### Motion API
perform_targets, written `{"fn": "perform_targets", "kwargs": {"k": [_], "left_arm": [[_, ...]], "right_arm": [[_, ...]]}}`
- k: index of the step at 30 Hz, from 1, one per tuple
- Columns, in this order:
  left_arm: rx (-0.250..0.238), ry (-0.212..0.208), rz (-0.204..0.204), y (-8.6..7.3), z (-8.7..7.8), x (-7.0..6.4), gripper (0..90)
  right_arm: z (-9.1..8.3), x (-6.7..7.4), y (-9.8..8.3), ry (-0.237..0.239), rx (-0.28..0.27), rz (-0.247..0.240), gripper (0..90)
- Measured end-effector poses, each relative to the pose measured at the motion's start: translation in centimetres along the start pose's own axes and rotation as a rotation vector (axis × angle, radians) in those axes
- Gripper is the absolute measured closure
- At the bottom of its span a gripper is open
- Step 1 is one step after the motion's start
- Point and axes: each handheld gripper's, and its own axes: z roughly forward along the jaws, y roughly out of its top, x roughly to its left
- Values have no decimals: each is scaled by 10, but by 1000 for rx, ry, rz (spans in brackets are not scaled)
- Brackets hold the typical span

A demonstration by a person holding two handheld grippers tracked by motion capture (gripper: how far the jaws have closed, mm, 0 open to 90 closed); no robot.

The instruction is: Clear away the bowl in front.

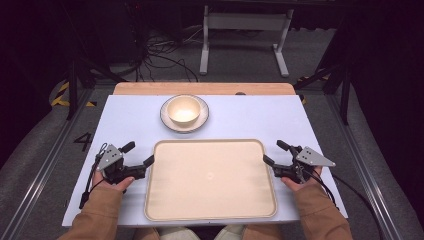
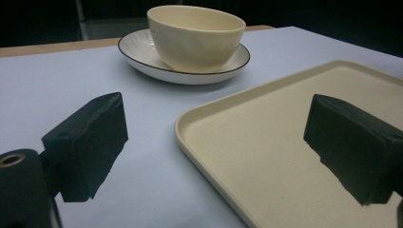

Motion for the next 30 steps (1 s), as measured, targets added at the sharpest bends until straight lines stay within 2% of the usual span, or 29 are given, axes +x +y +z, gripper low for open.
{"fn": "perform_targets", "kwargs": {"k": [5,9,14,18,22,25,30], "left_arm": [[10,2,-4,1,1,0,85],[13,-4,19,4,1,-1,122],[-29,-31,25,18,1,-3,142],[-43,-38,1,30,1,-1,150],[0,3,-13,38,2,4,185],[-25,-1,-33,47,2,9,185],[-37,10,-23,62,4,13,184]], "right_arm": [[1,1,0,7,3,-8,220],[1,0,0,15,4,-1,226],[1,-1,0,13,7,4,226],[1,-1,0,13,8,7,241],[1,-1,0,13,12,4,246],[1,-1,0,14,13,5,245],[2,-1,1,14,16,6,246]]}}
